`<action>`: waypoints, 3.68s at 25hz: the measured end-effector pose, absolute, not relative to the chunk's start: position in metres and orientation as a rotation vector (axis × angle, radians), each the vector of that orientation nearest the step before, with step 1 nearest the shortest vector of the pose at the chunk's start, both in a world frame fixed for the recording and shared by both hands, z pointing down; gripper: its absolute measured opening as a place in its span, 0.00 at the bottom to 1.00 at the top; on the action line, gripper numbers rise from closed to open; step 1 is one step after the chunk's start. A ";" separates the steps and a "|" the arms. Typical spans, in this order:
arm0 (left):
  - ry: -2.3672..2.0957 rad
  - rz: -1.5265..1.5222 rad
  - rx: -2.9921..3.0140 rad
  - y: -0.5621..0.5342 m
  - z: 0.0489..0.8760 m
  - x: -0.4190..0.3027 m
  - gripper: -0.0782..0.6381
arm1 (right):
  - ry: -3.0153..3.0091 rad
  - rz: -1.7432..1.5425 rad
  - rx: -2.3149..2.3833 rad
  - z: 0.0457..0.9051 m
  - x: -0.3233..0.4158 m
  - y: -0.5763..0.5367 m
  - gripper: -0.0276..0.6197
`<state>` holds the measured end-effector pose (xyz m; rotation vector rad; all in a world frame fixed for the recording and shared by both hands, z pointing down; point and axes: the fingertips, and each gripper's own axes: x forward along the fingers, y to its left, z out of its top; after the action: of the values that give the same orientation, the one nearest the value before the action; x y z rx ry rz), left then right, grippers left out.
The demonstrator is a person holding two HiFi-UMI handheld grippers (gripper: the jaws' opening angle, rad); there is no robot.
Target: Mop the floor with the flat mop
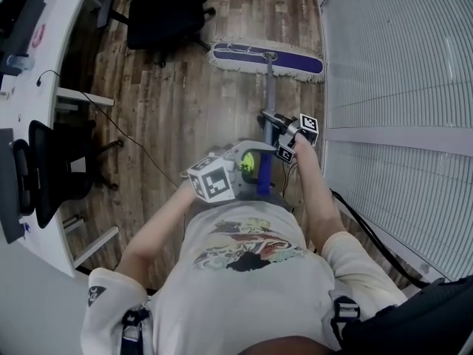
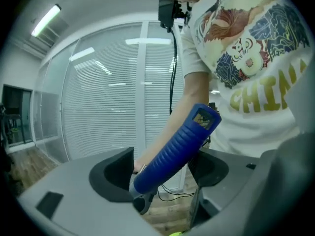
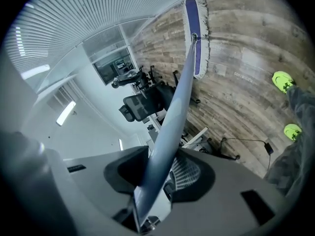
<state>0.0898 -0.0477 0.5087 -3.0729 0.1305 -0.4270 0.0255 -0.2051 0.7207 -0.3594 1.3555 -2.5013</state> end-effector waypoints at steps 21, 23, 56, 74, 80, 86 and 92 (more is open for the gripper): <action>0.087 -0.457 -3.016 0.023 0.514 0.074 0.44 | 1.425 -2.471 -0.413 0.719 0.013 -0.143 0.28; 0.085 -0.433 -3.023 0.062 0.518 0.064 0.44 | 1.441 -2.465 -0.403 0.723 0.005 -0.104 0.28; -0.071 -0.389 -3.099 0.158 0.517 0.032 0.44 | 1.382 -2.440 -0.418 0.726 -0.025 -0.010 0.27; 0.084 -0.471 -3.100 -0.112 0.534 0.092 0.45 | 1.485 -2.528 -0.430 0.740 0.022 -0.277 0.29; 0.098 -0.436 -3.105 -0.210 0.540 0.072 0.46 | 1.462 -2.485 -0.433 0.744 0.001 -0.379 0.29; 0.036 -0.406 -3.126 -0.305 0.535 0.046 0.46 | 1.392 -2.458 -0.474 0.740 -0.020 -0.474 0.28; -0.040 -0.421 -3.124 -0.395 0.534 0.014 0.46 | 1.355 -2.400 -0.476 0.738 -0.048 -0.568 0.28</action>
<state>0.0139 -0.3952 0.5337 -3.1243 -0.0400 -0.4206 -0.0478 -0.5678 0.7380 -0.4760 1.3552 -2.3998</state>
